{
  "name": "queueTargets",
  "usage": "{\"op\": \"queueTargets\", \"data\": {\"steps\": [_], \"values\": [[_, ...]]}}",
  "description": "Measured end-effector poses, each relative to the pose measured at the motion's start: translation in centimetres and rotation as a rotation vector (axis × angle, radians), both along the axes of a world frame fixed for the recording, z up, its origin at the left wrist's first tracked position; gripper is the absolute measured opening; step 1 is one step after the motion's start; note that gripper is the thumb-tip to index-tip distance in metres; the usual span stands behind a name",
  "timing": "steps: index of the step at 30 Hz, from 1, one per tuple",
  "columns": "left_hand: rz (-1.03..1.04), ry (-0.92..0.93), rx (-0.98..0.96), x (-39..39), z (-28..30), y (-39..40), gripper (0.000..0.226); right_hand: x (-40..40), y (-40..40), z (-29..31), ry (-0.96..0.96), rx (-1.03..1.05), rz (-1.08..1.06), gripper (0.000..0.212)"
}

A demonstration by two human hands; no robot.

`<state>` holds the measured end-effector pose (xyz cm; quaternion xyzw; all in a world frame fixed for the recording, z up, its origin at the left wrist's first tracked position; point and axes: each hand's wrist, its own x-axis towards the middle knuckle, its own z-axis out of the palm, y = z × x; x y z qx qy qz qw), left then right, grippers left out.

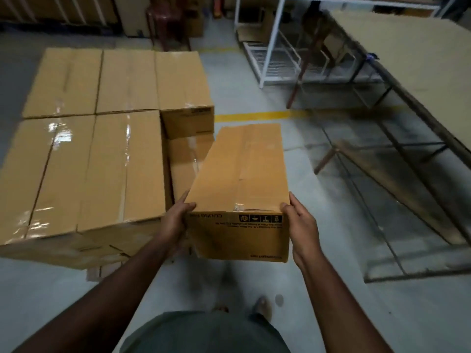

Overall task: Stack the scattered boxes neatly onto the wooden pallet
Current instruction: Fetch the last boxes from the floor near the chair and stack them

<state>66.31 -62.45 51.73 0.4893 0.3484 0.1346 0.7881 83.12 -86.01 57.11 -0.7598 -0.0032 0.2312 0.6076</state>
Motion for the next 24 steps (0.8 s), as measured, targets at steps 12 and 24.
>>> {"op": "queueTargets", "data": {"steps": [12, 24], "values": [[0.176, 0.124, 0.014, 5.3, -1.7, 3.7, 0.067, 15.1, 8.4, -6.9, 0.243, 0.056, 0.390, 0.048], [0.191, 0.272, 0.006, 5.2, -4.4, 6.4, 0.075, 17.9, 12.5, -10.0, 0.311, -0.016, 0.632, 0.053]]}}
